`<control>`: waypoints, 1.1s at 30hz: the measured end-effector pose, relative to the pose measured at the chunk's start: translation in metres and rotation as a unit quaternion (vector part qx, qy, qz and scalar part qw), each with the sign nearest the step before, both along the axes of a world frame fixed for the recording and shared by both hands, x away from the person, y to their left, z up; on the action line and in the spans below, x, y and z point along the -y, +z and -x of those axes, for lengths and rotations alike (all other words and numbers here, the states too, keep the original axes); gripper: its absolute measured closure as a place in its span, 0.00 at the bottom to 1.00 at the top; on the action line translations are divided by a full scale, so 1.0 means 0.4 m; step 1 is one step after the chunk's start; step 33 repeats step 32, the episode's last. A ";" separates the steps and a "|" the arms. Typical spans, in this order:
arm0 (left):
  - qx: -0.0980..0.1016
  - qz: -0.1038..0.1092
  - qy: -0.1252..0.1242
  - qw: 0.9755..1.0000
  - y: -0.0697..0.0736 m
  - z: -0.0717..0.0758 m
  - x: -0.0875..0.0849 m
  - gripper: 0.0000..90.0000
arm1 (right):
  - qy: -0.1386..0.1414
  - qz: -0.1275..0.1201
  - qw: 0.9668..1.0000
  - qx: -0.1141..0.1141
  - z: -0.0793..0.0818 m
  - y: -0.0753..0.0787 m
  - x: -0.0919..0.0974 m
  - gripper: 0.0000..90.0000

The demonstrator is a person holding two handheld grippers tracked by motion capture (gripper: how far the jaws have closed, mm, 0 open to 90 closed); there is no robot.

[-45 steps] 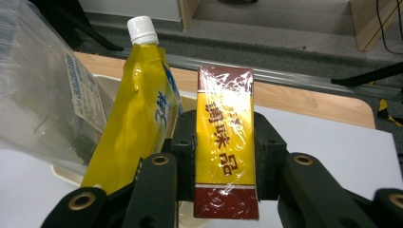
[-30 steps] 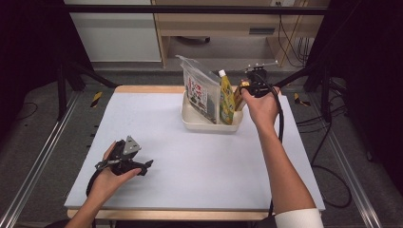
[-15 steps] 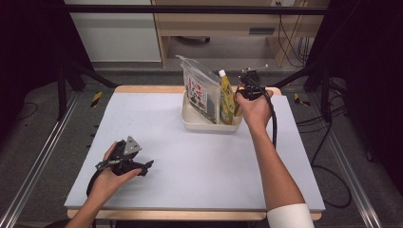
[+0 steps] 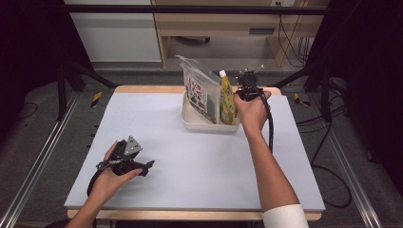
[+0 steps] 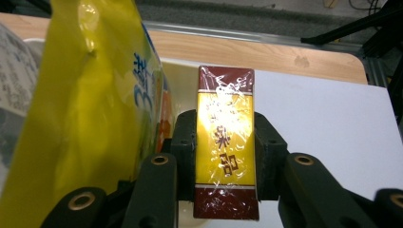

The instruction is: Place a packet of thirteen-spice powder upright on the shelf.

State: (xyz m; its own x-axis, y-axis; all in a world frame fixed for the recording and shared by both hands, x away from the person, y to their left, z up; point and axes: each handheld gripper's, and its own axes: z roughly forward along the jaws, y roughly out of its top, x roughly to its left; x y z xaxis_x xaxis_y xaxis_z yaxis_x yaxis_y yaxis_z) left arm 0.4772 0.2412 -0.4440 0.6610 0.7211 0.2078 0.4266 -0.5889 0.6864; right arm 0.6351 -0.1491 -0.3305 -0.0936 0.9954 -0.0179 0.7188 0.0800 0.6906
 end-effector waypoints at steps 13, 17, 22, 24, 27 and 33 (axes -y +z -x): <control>0.007 0.001 0.006 1.000 0.007 -0.001 -0.011 0.10 | 0.014 -0.024 0.999 0.032 0.010 -0.074 0.021 0.63; 0.005 0.000 0.013 1.000 0.006 -0.006 -0.018 0.10 | 0.031 -0.019 0.996 0.081 0.068 -0.053 0.041 0.58; 0.006 0.007 0.031 0.999 0.003 -0.012 -0.034 0.08 | 0.051 -0.024 0.990 0.131 0.159 -0.055 0.064 0.52; 0.006 0.008 0.037 0.999 0.002 -0.014 -0.041 0.08 | 0.054 -0.025 0.988 0.142 0.190 -0.066 0.070 0.51; 0.009 0.019 0.048 0.999 0.000 -0.020 -0.051 0.06 | 0.064 -0.027 0.986 0.152 0.234 -0.101 0.077 0.43; 0.000 0.044 0.070 0.997 -0.006 -0.033 -0.084 0.05 | 0.068 -0.025 0.985 0.158 0.311 -0.195 0.094 0.29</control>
